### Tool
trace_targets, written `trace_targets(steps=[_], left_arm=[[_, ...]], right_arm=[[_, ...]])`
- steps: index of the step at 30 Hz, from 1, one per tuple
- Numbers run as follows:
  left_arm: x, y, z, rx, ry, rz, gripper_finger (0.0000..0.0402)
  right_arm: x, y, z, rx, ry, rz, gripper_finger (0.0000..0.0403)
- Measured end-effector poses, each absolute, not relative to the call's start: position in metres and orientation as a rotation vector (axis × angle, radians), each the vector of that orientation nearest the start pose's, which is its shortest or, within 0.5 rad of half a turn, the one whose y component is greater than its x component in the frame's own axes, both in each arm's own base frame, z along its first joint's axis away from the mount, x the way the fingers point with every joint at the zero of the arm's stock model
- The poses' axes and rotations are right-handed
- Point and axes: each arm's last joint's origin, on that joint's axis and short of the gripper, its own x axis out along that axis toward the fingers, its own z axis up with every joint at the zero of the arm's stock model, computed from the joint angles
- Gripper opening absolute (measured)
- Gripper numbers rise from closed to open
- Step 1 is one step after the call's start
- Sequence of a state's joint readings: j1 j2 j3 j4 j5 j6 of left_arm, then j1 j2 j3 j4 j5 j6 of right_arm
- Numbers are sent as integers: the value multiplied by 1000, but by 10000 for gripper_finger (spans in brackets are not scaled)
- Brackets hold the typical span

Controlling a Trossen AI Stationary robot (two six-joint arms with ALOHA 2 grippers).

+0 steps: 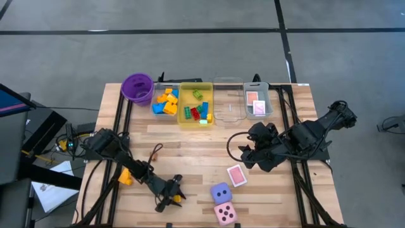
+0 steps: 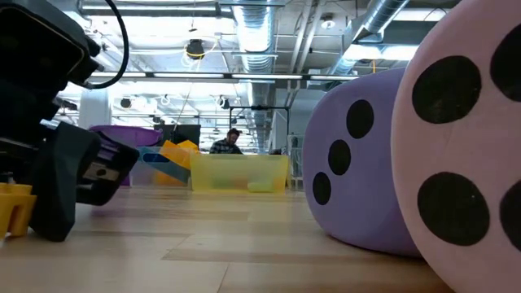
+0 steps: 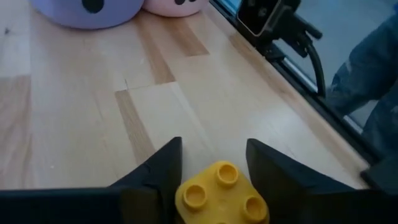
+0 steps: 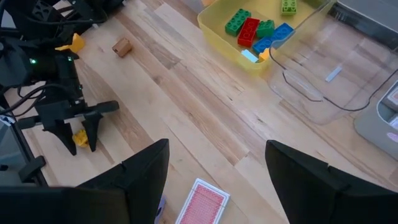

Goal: Pick & Place Toys
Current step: Put the small yellow game piece into the yellow bin, then put the small brown game piece into the yellow bin

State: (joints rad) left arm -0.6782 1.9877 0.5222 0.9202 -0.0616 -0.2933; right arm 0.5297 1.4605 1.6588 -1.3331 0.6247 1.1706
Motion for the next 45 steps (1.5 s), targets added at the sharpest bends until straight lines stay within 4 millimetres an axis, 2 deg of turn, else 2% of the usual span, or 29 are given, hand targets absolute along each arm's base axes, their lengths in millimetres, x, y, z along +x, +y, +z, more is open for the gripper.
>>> trace_targets(steps=[4, 8, 15, 19, 22, 25, 30, 35, 39, 45], left_arm=[[232, -183, 62, -152, 596, -481, 144], [232, -180, 72, -154, 577, -437, 162], [242, -151, 112, -98, 524, -275, 144], [249, -122, 139, -26, 458, -134, 152], [256, -93, 159, 19, 383, 9, 162], [262, -54, 182, -26, 285, 191, 158], [259, 13, 211, -103, 120, 450, 145], [249, 68, 228, -202, -44, 660, 170], [246, 90, 235, -211, -73, 706, 213], [247, 94, 240, -213, -84, 671, 278]], right_arm=[[231, 116, 390, 463, 740, -591, 260], [231, 116, 390, 462, 740, -591, 260], [231, 116, 390, 461, 739, -590, 260], [231, 116, 390, 448, 743, -584, 260], [231, 116, 390, 440, 746, -580, 260], [231, 116, 390, 440, 745, -580, 260], [232, 116, 391, 450, 737, -580, 260], [232, 116, 391, 458, 730, -578, 260], [234, 117, 392, 468, 720, -573, 260], [234, 117, 392, 472, 713, -574, 260]])
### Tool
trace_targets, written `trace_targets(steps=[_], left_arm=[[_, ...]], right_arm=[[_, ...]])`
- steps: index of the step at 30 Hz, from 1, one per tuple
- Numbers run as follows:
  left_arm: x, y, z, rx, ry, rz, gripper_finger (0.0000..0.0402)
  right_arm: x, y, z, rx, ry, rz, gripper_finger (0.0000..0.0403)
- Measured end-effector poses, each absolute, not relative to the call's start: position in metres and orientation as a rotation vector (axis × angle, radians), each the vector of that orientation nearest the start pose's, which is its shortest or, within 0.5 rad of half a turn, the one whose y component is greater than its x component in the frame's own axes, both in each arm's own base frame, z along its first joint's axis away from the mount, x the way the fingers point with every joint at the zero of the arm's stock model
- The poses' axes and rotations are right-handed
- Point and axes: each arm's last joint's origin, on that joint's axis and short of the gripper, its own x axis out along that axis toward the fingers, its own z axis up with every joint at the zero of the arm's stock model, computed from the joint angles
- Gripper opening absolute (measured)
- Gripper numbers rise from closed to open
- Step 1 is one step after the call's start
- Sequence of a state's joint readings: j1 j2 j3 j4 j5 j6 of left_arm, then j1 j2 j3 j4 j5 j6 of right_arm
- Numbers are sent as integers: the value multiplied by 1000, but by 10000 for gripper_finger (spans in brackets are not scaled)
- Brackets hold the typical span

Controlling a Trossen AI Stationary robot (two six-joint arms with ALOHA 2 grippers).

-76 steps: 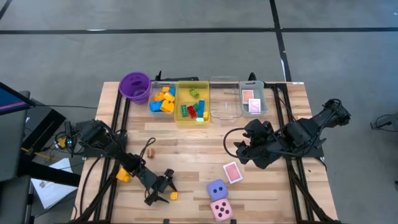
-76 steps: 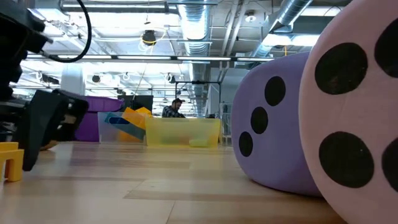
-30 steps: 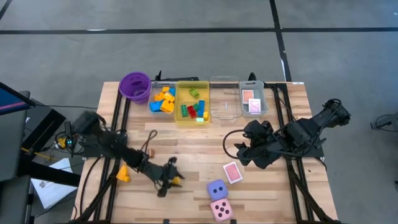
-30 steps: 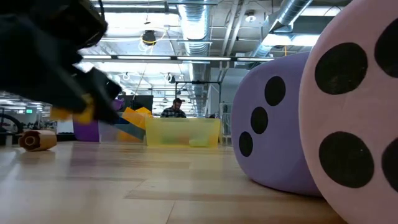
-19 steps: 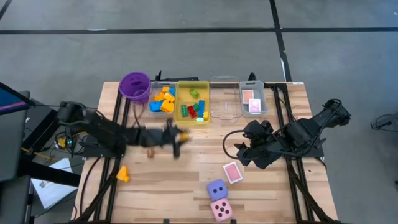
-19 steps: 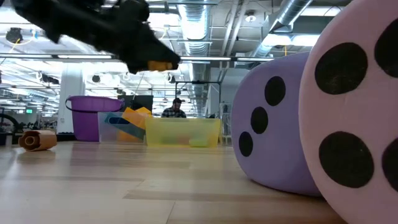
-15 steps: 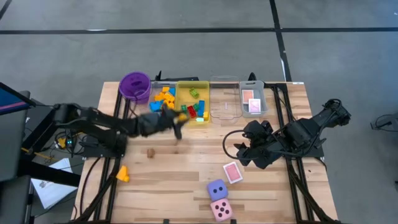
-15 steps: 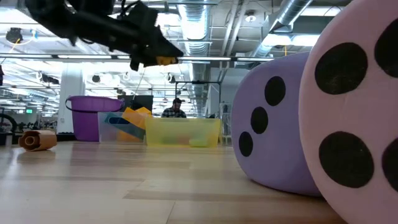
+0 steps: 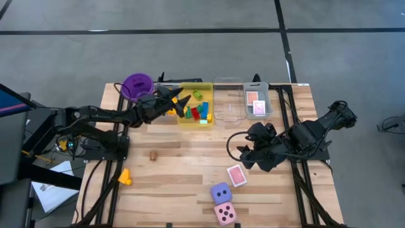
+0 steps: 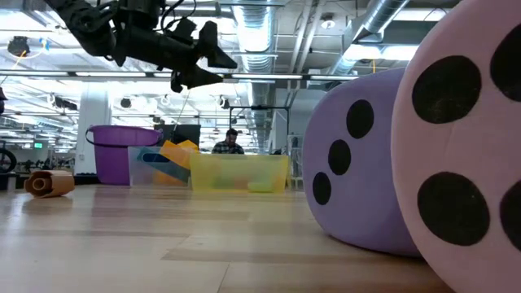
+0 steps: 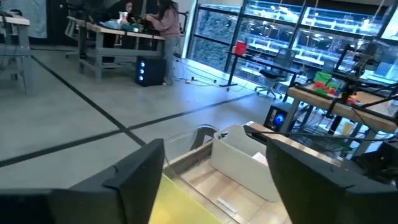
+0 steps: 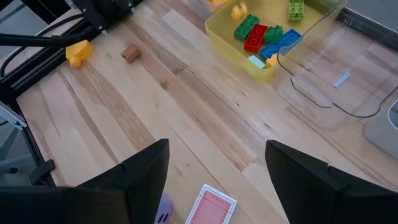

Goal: Pick & Place Toys
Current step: Put the small brown game piece into the yellow bin

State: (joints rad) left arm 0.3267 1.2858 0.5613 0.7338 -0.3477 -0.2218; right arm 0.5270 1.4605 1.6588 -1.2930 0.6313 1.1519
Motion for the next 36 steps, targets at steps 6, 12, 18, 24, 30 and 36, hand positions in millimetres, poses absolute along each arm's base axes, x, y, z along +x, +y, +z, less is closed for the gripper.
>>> trace_targets(steps=[6, 12, 18, 24, 30, 36], left_arm=[[249, 87, 241, -279, -97, 610, 310], [244, 64, 246, -195, 46, 273, 308], [210, 34, 243, -180, 360, 133, 306], [175, 9, 243, -237, 639, 118, 305], [165, -8, 247, -258, 888, 138, 305], [167, -12, 232, -268, 1062, 137, 308]], right_arm=[[237, 118, 394, 497, 687, -559, 260], [241, 122, 397, 545, 639, -526, 260], [244, 125, 400, 537, 618, -488, 260], [248, 123, 402, 506, 601, -465, 260], [253, 117, 404, 483, 583, -465, 260], [256, 112, 404, 474, 576, -469, 260]])
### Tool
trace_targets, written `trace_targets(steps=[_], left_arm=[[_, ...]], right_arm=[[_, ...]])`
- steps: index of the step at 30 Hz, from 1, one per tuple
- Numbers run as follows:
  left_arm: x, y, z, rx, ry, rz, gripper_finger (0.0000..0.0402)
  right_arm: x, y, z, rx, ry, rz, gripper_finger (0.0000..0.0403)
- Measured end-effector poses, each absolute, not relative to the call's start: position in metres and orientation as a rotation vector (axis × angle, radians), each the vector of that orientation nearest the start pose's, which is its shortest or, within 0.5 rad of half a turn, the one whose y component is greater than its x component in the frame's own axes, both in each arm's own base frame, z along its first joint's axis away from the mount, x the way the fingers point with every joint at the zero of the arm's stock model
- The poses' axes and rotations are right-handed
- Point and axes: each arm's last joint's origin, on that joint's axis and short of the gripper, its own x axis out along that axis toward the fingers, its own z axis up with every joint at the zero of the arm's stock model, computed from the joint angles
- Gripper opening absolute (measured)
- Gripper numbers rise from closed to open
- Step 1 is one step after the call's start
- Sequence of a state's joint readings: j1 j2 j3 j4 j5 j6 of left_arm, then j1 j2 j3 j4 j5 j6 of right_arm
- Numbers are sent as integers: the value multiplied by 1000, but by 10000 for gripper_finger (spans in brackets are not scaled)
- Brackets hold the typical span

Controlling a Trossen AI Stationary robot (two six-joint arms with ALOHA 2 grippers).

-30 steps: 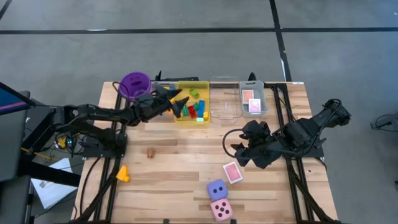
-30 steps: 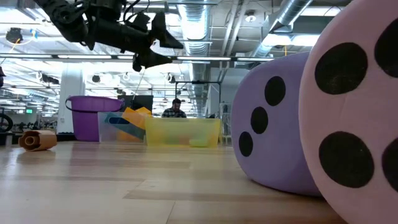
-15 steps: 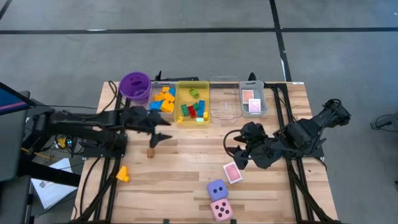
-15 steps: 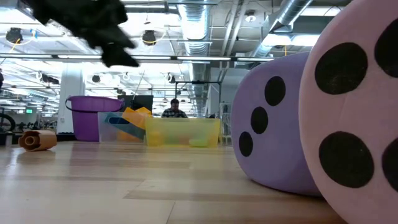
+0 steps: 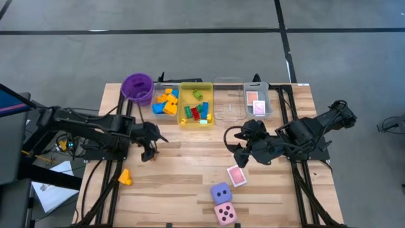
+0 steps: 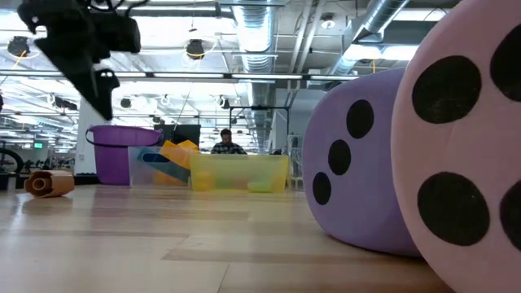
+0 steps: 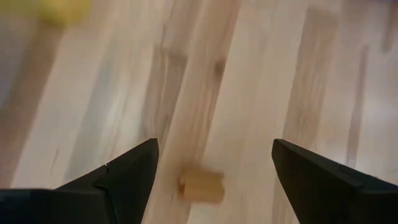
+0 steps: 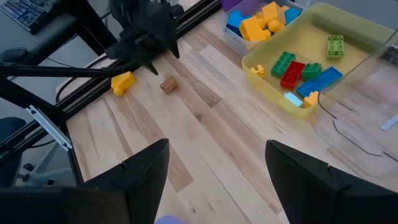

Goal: Pick & Place Toys
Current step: Put the small brown game piece into the yellow bin

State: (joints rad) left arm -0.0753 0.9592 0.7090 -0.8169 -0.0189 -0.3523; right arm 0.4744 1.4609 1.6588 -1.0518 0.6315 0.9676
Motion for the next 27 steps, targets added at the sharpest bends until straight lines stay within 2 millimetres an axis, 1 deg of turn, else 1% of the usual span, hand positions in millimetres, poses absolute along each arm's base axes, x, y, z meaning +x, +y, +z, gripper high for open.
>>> trace_targets(steps=[5, 15, 22, 27], left_arm=[[173, -14, 219, -286, 1182, 114, 323], [186, -15, 199, -251, 1305, 104, 355], [190, -16, 189, -243, 1376, 111, 360], [191, -20, 186, -203, 1397, 43, 360]], right_arm=[[256, 112, 404, 475, 577, -469, 260], [256, 112, 403, 468, 586, -471, 260], [255, 112, 403, 460, 594, -473, 260], [255, 112, 403, 452, 598, -473, 260]])
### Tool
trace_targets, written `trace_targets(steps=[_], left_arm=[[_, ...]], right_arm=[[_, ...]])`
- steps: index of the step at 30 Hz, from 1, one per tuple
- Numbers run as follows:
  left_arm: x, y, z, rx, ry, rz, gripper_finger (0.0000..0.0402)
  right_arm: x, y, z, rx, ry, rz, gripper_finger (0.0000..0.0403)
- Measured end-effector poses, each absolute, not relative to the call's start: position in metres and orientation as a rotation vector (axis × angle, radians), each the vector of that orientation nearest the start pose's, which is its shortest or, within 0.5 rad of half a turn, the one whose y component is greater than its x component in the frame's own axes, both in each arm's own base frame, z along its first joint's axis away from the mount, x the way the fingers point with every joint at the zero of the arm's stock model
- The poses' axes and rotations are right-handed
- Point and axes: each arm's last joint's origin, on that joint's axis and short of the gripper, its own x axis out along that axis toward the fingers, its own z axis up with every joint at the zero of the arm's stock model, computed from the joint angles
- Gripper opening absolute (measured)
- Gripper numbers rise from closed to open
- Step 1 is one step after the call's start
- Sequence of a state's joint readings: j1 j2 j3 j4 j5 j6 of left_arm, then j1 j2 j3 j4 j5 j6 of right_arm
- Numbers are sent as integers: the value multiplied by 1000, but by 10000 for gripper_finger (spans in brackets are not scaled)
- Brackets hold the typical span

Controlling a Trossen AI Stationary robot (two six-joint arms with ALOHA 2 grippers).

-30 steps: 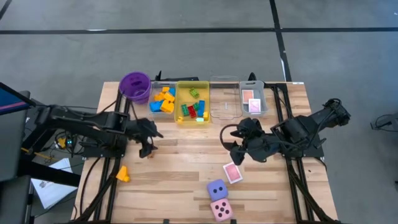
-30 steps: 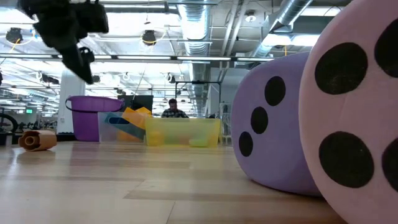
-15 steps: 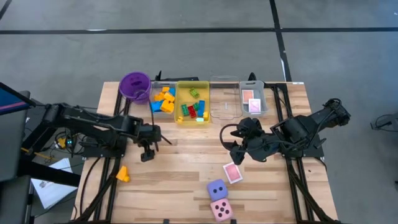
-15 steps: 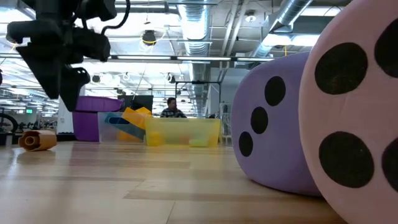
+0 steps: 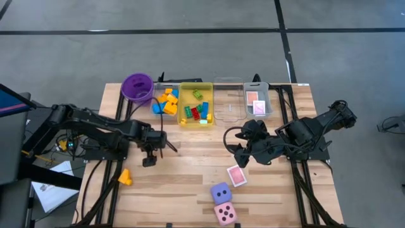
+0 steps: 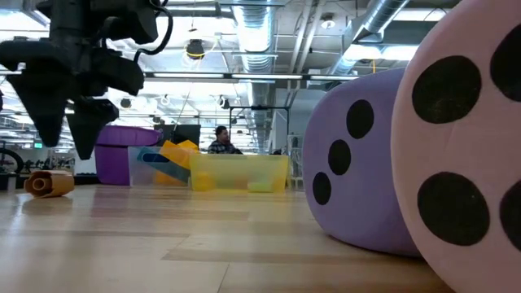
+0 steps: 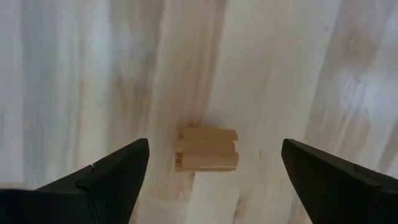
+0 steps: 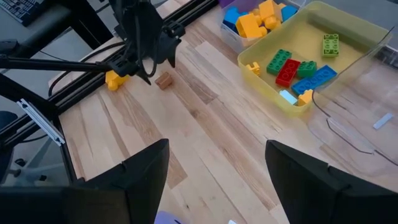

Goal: Pick & Place Toys
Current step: Put the small brown game piece into the yellow bin

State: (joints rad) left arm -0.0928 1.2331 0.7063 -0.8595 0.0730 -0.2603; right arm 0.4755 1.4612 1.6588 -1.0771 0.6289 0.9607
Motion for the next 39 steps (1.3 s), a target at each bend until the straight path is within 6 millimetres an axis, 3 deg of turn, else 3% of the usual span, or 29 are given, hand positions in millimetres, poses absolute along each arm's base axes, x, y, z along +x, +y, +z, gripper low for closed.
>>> trace_targets(steps=[6, 18, 30, 39], left_arm=[[190, -24, 186, -171, 1399, 5, 360], [180, -23, 166, -182, 1437, 45, 360], [181, -23, 163, -182, 1449, 47, 360], [188, -24, 143, -181, 1561, 77, 360]], right_arm=[[254, 112, 403, 451, 599, -471, 260], [254, 113, 403, 449, 599, -470, 260], [254, 113, 403, 450, 599, -470, 260], [254, 113, 403, 452, 599, -471, 260]])
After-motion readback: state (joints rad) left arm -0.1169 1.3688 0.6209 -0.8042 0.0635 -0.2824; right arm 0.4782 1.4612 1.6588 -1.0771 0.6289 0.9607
